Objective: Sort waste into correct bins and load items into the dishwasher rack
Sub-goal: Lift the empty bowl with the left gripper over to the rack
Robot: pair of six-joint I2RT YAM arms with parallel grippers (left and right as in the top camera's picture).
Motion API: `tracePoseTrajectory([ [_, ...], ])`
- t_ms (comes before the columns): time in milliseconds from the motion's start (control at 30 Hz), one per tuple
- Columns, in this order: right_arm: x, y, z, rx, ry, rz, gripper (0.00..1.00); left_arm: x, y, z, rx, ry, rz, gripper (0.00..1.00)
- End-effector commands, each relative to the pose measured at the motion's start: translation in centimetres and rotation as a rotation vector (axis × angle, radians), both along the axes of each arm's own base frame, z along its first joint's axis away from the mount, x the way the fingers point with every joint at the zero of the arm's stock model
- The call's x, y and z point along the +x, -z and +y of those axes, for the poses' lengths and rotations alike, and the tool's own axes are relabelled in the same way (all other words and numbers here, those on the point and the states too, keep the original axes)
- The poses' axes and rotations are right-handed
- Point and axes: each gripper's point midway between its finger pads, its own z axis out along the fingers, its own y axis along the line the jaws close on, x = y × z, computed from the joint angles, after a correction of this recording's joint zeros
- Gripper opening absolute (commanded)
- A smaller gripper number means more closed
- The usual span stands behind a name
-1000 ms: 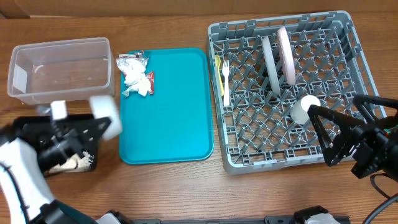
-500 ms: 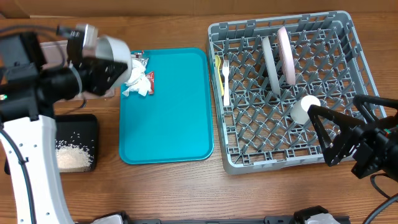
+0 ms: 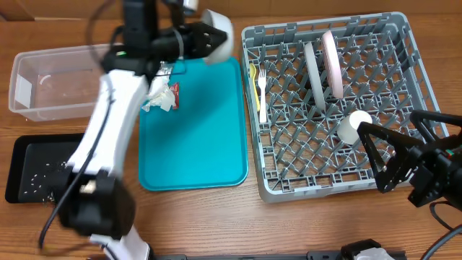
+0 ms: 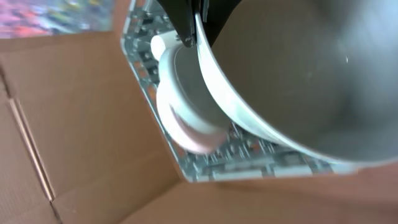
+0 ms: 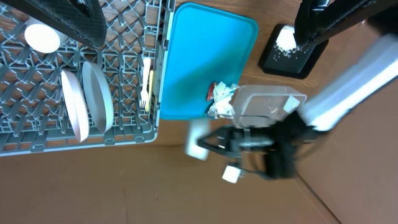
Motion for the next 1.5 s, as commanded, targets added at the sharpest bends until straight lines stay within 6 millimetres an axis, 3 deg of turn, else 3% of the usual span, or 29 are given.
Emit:
tracePoseTrajectory([
  [0, 0.0, -0.1, -0.1, -0.002, 0.006, -0.007, 1.00, -1.4, 0.9, -4.4, -0.111, 0.112, 0.132, 0.04],
  [100, 0.0, -0.1, -0.1, -0.002, 0.006, -0.007, 1.00, -2.0, 0.8, -6.8, -0.139, 0.187, 0.101, 0.04],
  [200, 0.0, -0.1, -0.1, -0.002, 0.006, -0.007, 1.00, -2.8, 0.9, -7.9, -0.145, 0.217, 0.114, 0.04],
  [567, 0.0, -0.1, -0.1, -0.002, 0.006, -0.007, 1.00, -5.0, 0.9, -7.9, -0.131, 0.301, 0.119, 0.04],
  [967, 0.0, -0.1, -0.1, -0.002, 0.006, -0.007, 1.00, -1.0, -2.5, -5.0, -0.243, 0.179, 0.085, 0.04],
  [1167, 0.0, -0.1, -0.1, -0.002, 0.006, -0.007, 1.00, 2.3, -1.9, -4.9, -0.382, 0.086, 0.240, 0.04],
  [1467, 0.0, -0.1, -0.1, -0.002, 0.006, -0.007, 1.00, 3.9, 1.2, -6.3, -0.474, 0.152, 0.290, 0.04],
])
